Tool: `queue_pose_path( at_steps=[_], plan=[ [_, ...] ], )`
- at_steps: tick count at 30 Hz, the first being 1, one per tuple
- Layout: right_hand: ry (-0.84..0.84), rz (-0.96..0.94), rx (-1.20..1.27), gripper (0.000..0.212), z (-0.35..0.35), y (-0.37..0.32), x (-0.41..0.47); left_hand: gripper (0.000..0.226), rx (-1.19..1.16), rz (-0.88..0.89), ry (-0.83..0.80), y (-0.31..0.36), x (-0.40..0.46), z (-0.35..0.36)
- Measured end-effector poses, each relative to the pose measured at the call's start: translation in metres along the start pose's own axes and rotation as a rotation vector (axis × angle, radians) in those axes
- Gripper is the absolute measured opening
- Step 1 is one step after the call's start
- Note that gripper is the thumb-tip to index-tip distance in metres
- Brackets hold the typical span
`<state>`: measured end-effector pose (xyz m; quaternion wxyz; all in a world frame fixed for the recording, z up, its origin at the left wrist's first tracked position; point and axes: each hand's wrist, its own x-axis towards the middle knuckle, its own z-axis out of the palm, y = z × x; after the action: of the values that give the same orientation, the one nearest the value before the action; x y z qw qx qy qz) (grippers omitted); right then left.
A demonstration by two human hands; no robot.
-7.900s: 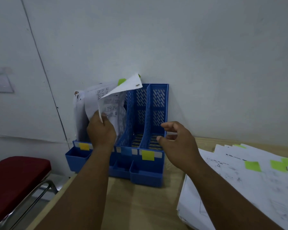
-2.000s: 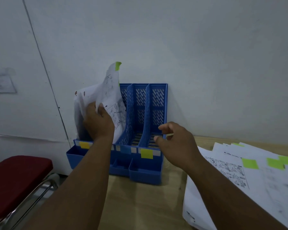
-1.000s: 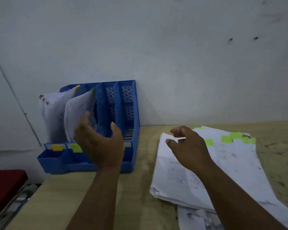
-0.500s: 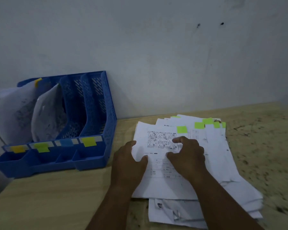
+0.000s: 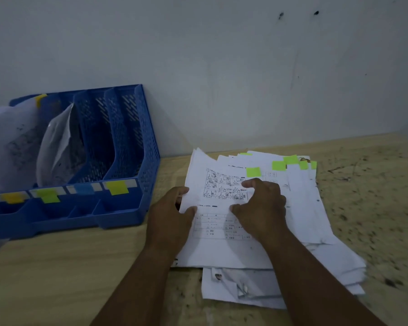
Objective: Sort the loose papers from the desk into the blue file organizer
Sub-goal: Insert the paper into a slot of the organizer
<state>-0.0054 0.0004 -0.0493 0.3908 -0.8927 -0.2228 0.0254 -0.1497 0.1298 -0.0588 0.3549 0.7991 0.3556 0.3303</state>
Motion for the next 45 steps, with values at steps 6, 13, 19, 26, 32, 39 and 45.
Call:
queue_pose_path(
  at_steps=[6,13,19,26,32,39,45],
  plan=[
    [0.019,0.016,0.053,0.056,-0.004,0.000,0.001,0.046,-0.172,-0.075,0.023,-0.003,0.003,-0.001],
    [0.036,-0.001,0.119,0.057,-0.004,0.000,0.001,0.021,-0.273,-0.086,0.059,-0.010,0.008,0.000],
    [0.035,0.002,0.135,0.058,-0.003,0.001,0.004,0.017,-0.284,-0.053,0.094,-0.004,0.008,-0.001],
    [0.017,0.021,0.060,0.052,-0.005,-0.002,0.002,0.038,-0.196,0.035,0.162,-0.003,0.011,-0.004],
    [0.016,-0.026,0.072,0.047,-0.002,-0.005,-0.002,0.025,-0.285,0.026,0.179,0.012,0.005,-0.013],
    [0.063,-0.177,0.283,0.037,0.004,-0.008,-0.005,0.023,-0.452,0.017,0.117,0.021,0.003,-0.020],
    [0.203,-0.215,0.280,0.038,0.002,-0.016,-0.005,0.011,-0.642,-0.081,0.040,0.028,-0.003,-0.030]
  ],
)
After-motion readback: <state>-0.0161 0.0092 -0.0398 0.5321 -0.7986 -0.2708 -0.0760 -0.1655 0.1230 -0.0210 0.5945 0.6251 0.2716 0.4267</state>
